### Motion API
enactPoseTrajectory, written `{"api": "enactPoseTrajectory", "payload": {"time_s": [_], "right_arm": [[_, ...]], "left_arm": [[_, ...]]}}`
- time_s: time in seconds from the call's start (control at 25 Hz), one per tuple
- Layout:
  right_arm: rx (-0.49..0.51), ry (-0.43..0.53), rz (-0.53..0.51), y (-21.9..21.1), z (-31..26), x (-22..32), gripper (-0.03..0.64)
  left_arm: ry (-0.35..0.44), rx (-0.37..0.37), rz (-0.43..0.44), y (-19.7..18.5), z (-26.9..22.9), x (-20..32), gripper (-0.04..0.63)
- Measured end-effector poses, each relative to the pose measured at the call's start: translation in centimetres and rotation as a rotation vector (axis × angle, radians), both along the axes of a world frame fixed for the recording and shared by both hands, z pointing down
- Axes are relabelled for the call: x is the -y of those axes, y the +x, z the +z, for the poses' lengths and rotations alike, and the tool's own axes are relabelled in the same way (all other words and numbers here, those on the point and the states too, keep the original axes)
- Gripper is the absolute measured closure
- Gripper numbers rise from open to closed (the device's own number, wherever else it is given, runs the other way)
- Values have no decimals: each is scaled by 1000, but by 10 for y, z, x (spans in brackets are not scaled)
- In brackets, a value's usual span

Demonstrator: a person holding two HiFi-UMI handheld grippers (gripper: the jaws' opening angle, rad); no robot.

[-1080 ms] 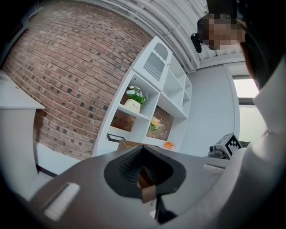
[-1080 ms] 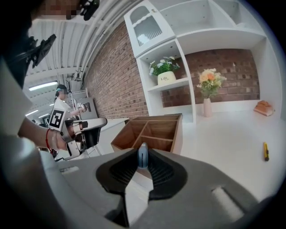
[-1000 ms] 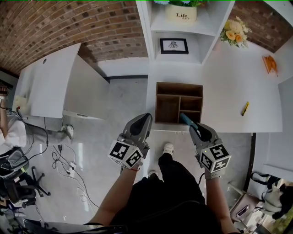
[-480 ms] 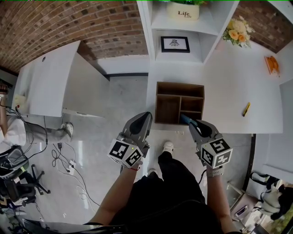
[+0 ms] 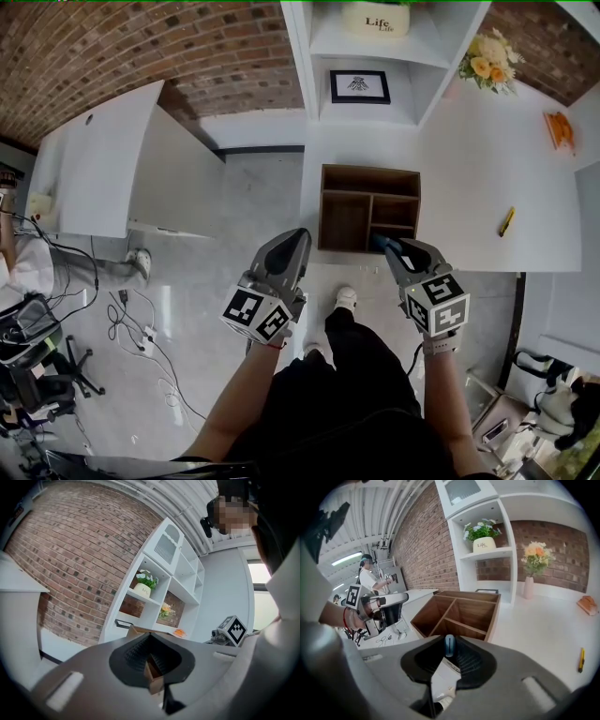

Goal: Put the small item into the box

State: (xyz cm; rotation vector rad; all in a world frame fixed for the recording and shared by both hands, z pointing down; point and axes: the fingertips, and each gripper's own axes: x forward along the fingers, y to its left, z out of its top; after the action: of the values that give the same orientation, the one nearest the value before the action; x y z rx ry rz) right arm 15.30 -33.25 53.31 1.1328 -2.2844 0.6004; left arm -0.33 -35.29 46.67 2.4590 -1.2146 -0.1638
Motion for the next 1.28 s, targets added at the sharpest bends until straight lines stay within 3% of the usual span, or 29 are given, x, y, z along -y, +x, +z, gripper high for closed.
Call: {"api": "enactPoseTrajectory", "payload": {"time_s": [0.4, 1.28], "right_arm": [[-141, 36, -45, 1, 0, -2, 532], [-130, 61, 53, 21, -12, -21, 515]], "left_arm": [[8, -4, -2, -2, -1, -1, 592], [13, -7, 39, 2, -7, -21, 592]]}}
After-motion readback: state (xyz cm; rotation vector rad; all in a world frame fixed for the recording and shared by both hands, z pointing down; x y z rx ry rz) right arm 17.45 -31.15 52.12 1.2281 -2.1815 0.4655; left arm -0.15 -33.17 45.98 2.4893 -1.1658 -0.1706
